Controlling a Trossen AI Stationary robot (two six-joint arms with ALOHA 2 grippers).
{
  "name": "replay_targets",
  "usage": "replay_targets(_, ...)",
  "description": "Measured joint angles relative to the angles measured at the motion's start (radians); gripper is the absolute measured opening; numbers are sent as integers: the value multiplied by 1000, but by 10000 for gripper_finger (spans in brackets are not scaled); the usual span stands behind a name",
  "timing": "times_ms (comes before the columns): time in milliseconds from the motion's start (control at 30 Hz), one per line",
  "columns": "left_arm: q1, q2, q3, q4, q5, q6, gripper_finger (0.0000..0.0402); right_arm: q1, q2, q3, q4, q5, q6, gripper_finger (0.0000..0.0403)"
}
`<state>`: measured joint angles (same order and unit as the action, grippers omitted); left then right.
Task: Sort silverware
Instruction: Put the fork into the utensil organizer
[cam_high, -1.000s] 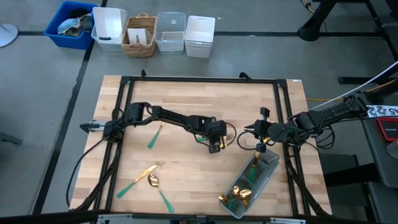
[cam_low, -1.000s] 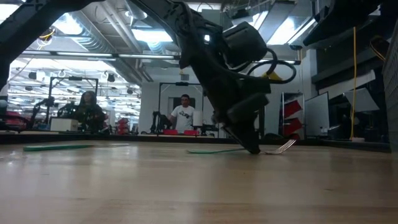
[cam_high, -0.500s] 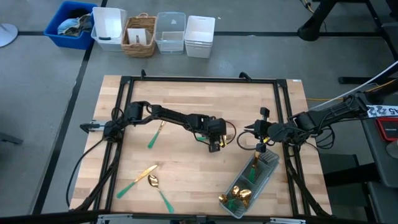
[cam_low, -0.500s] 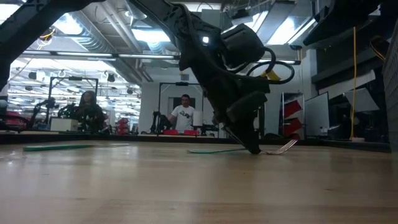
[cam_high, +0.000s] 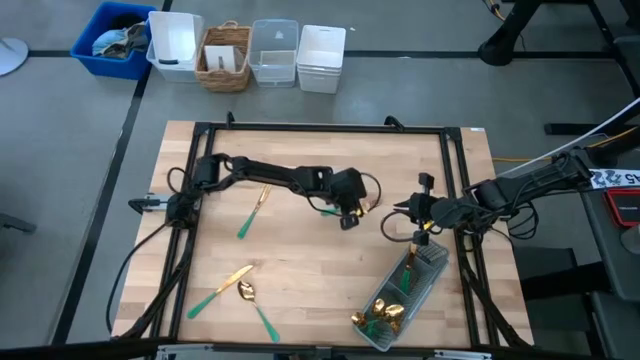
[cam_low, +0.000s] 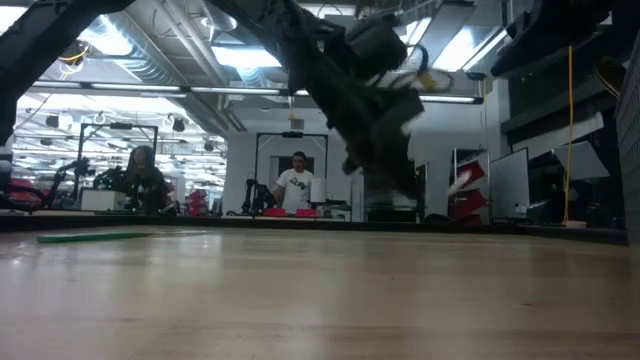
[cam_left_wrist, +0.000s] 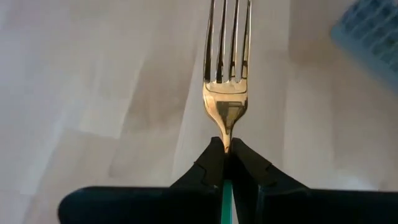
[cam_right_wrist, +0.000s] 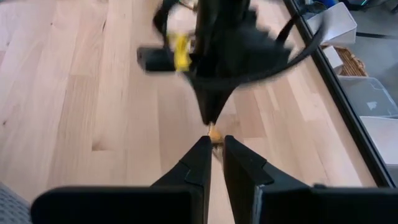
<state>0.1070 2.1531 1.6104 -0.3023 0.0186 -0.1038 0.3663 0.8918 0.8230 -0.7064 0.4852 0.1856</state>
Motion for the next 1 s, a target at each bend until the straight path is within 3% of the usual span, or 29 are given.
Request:
replay_targets(200, 15, -71, 2, 12, 3, -33, 3, 0, -35, 0, -1, 0, 0, 44)
replay_targets(433, -36, -117, -2, 151, 4, -64, 2, 0, -122, 0, -4, 8, 0, 44)
replay_targets(667, -122, -117, -80, 504, 42, -126, 2, 0, -254, 0, -14, 8, 0, 44)
replay_targets(900, -212, -112, -159, 1004, 90, -185, 2, 0, -384, 0, -18, 11, -7, 44)
replay_targets(1000, -255, -108, -183, 1139, 89, -183, 2, 0, -422, 0, -9, 12, -7, 44)
